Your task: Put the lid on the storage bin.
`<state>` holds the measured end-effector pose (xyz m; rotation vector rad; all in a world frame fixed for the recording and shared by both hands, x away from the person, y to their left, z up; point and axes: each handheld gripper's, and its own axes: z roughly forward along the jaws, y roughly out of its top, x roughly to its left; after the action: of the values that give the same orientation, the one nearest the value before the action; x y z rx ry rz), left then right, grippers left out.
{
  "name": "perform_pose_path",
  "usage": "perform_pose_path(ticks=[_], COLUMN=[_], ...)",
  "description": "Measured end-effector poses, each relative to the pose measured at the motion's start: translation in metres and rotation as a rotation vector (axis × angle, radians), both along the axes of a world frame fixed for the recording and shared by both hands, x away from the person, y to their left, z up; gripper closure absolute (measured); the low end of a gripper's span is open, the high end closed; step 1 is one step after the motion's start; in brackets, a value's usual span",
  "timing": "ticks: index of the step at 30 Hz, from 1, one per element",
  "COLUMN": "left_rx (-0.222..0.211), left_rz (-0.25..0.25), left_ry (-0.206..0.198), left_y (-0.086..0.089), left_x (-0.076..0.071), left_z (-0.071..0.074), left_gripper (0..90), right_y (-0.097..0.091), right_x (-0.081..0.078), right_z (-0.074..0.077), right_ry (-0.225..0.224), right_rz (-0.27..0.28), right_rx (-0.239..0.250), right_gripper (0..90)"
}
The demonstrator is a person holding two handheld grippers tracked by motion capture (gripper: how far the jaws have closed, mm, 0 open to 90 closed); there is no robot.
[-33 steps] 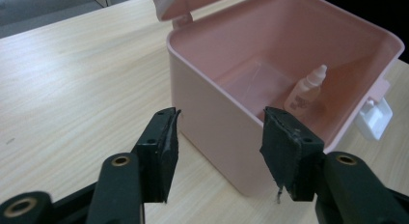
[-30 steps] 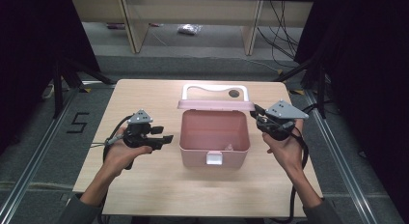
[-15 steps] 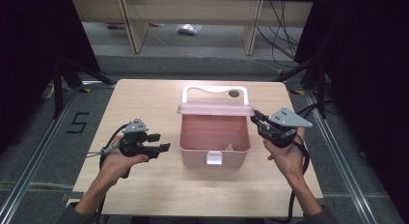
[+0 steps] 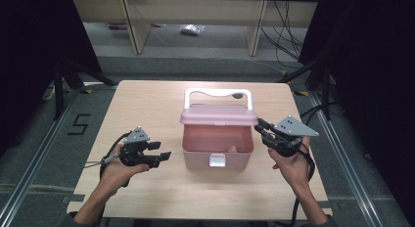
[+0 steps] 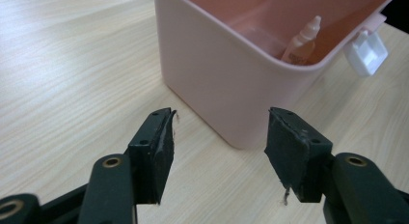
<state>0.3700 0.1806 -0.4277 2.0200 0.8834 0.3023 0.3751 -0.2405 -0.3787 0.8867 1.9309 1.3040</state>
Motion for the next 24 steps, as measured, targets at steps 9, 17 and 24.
perform_pose_path(ticks=[9,17,24], left_rx=[-0.007,0.003,0.044], left_rz=[0.024,-0.002,-0.021], left_ry=[0.000,0.006,0.015], left_y=[-0.002,-0.003,0.001], left_x=[-0.006,-0.014,-0.020], left_z=[-0.008,-0.017,-0.023], left_gripper=[37.2,35.3,35.1], right_y=[0.000,-0.001,-0.002], right_x=[-0.003,-0.007,-0.008], right_z=[-0.005,-0.010,-0.015], right_ry=[0.002,0.028,0.026], right_rz=[0.004,0.006,0.019], right_rx=[-0.001,0.008,0.002], right_gripper=[77.8,76.9,74.0])
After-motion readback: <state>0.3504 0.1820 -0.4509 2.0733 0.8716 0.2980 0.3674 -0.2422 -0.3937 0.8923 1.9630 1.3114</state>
